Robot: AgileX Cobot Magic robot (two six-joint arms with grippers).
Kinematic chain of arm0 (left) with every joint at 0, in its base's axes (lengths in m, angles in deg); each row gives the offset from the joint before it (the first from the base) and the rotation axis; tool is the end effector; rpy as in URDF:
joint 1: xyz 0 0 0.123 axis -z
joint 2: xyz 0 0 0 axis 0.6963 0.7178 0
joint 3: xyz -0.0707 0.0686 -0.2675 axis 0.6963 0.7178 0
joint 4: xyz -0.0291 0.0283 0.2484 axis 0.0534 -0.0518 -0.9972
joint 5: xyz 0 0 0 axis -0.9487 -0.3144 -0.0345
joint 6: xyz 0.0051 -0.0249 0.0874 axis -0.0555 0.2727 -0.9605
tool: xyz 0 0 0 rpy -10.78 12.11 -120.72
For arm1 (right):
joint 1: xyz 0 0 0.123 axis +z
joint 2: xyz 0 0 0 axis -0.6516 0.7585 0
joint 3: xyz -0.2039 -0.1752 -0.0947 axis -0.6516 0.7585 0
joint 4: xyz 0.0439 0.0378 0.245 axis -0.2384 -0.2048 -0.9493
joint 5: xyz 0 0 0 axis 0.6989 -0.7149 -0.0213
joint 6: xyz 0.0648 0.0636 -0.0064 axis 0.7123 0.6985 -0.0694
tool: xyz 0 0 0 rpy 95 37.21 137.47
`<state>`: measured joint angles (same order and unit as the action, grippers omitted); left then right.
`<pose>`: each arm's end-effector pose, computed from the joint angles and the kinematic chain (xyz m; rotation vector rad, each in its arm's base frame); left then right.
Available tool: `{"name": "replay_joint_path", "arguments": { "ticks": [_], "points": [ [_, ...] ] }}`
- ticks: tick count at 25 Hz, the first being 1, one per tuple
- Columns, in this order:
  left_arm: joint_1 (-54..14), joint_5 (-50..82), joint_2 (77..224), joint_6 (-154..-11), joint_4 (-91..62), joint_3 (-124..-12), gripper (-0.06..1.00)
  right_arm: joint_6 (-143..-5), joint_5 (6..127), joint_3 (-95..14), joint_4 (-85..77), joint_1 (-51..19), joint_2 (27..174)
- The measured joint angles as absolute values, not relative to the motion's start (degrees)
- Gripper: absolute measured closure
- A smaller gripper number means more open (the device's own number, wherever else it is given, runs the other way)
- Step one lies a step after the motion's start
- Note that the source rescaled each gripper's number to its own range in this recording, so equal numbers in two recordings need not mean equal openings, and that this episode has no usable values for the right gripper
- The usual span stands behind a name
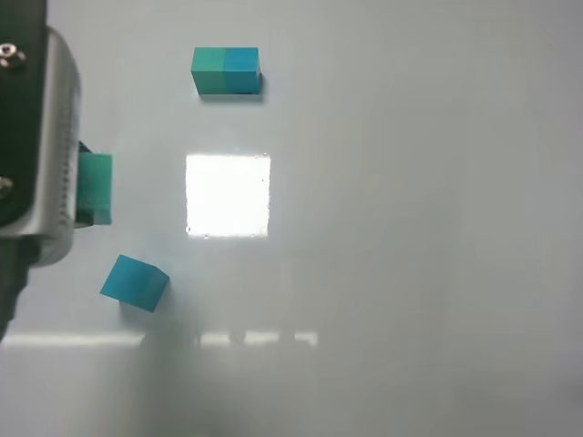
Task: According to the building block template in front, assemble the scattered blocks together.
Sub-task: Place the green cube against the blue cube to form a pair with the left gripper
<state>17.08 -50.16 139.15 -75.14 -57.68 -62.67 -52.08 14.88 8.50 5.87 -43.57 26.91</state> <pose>0.1262 -0.1404 0.4263 1.6359 1.6706 0.3988 -0.0108 -0.0021 0.2885 0.0424 1.9993 -0.0806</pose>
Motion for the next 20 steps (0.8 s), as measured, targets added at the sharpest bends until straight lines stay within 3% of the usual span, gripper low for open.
{"name": "replay_joint_path", "arguments": {
  "ticks": [10, 20],
  "points": [
    [17.08, -50.42, 122.11, -77.08, -60.4, -53.52, 0.93, -52.08, 14.88, 8.5, 5.87, -43.57, 26.91],
    [17.06, -50.38, 121.18, -88.05, -62.28, -53.06, 0.93, -52.08, 14.88, 8.5, 5.87, -43.57, 26.91]
  ]
}}
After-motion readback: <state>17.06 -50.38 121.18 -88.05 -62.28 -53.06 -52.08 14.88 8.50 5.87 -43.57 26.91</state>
